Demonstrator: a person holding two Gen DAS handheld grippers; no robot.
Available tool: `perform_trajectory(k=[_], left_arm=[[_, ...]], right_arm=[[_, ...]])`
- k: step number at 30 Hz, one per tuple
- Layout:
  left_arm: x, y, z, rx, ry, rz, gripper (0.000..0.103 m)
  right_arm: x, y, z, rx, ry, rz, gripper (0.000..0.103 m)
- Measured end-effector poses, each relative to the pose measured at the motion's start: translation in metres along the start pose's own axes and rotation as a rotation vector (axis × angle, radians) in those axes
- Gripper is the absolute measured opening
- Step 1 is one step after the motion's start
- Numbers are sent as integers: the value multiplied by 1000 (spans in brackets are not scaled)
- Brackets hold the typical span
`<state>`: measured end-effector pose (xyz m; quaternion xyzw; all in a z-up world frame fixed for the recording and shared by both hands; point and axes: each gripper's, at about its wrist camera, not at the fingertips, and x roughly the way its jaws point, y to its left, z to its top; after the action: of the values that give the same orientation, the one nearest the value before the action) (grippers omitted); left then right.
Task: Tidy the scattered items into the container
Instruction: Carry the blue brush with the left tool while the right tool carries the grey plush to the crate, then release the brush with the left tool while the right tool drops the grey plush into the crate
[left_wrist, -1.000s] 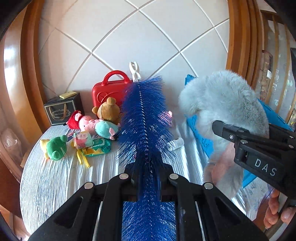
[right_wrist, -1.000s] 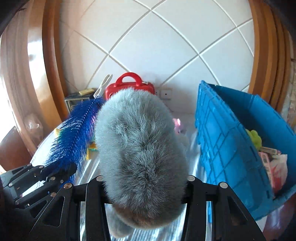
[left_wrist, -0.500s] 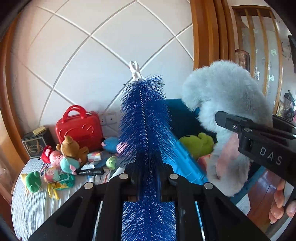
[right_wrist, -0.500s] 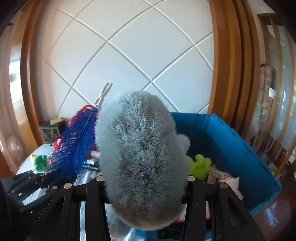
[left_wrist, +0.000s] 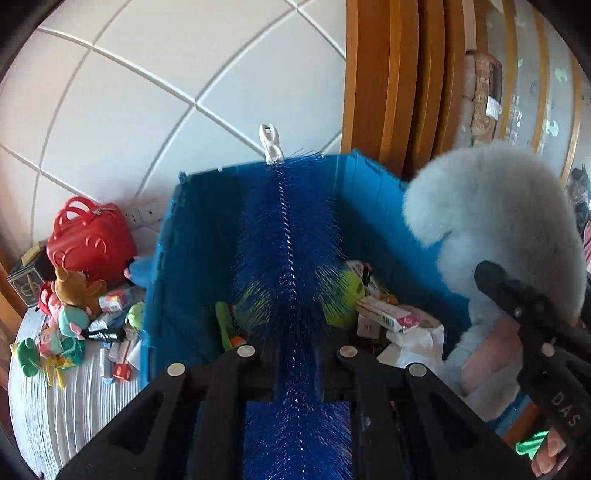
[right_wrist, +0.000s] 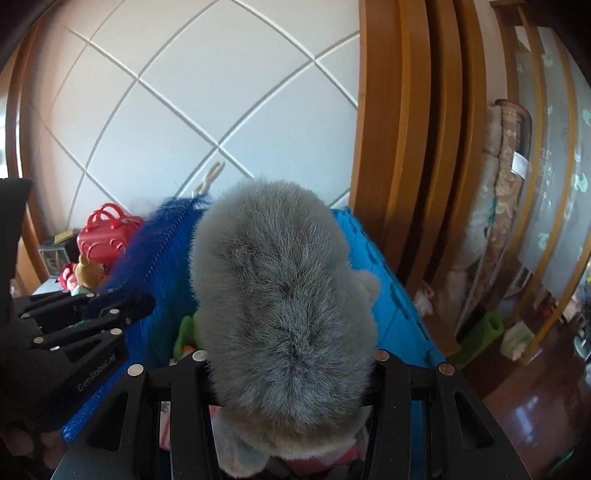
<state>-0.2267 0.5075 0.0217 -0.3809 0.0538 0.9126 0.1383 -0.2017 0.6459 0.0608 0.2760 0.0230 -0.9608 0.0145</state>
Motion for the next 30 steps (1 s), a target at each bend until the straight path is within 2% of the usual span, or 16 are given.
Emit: perform_trajectory(k=[4, 7, 10, 14, 20, 24, 30], left_arm=[[30, -12, -6, 13, 133, 10, 14], [36, -16, -8, 14, 169, 32, 18], [36, -20, -7, 22, 172, 55, 27], [30, -18, -4, 25, 151, 66, 56], [14, -19, -6, 38, 106, 75, 58], [3, -18, -13, 36, 80, 87, 58], [-13, -17, -24, 25, 41, 110, 58]], right_arm=[[20, -22, -13, 13, 53, 20, 43], [31, -28, -21, 12, 92, 28, 43], [40, -30, -26, 13, 124, 34, 44], [47, -28, -28, -2, 159, 45, 44], [57, -27, -31, -11, 212, 53, 45], [62, -26, -34, -20, 243, 45, 49], [57, -29, -36, -26, 230, 28, 51]])
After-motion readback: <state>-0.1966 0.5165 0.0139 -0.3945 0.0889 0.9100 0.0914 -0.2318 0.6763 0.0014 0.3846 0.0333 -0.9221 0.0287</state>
